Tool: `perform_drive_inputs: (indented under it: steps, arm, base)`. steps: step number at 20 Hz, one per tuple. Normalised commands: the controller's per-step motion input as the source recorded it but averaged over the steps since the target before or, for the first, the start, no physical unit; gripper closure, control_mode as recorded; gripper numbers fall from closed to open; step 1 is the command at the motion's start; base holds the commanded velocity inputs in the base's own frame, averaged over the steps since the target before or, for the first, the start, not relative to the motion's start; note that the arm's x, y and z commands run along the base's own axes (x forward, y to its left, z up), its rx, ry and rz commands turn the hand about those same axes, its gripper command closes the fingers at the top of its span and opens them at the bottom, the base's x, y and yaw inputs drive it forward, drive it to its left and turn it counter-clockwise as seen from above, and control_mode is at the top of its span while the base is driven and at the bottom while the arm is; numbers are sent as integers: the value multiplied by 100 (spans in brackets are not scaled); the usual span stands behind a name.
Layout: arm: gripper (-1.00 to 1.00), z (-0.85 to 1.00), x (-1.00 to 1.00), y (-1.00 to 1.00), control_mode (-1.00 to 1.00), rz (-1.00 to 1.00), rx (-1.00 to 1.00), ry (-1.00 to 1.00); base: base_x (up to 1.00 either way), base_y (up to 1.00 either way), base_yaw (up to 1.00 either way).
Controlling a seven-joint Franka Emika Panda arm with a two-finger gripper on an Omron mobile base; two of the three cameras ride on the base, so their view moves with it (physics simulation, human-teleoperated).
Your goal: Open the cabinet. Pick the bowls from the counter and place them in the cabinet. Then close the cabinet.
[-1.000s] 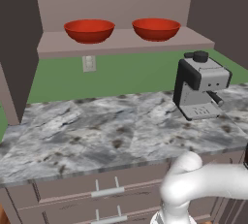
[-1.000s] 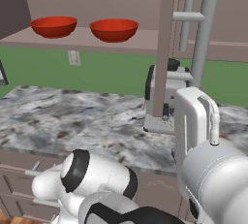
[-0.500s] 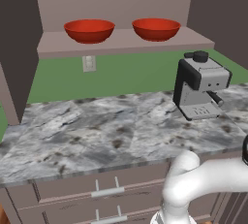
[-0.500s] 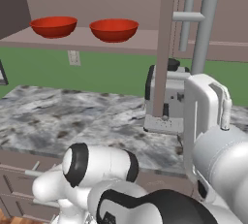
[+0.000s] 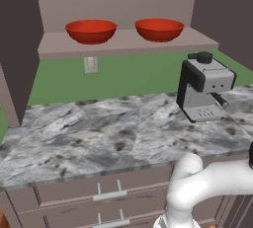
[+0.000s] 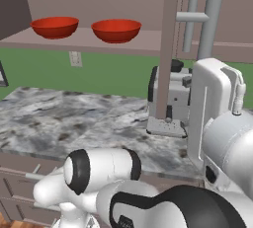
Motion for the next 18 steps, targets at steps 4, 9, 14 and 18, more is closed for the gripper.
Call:
perform_drive_inputs:
  steps: [4,9,14,18]
  arm:
    - [-100,11,0,-18,-100,8,0,0]
    - [-100,-8,0,-17,-100,4,0,-1]
    - [-100,-12,15,-9,-100,1,0,-5]
    - [-100,-1,29,-28,-100,0,0,0]
  base:
    - [0,0,0]
    - [0,0,0]
    - [0,0,0]
    - [0,0,0]
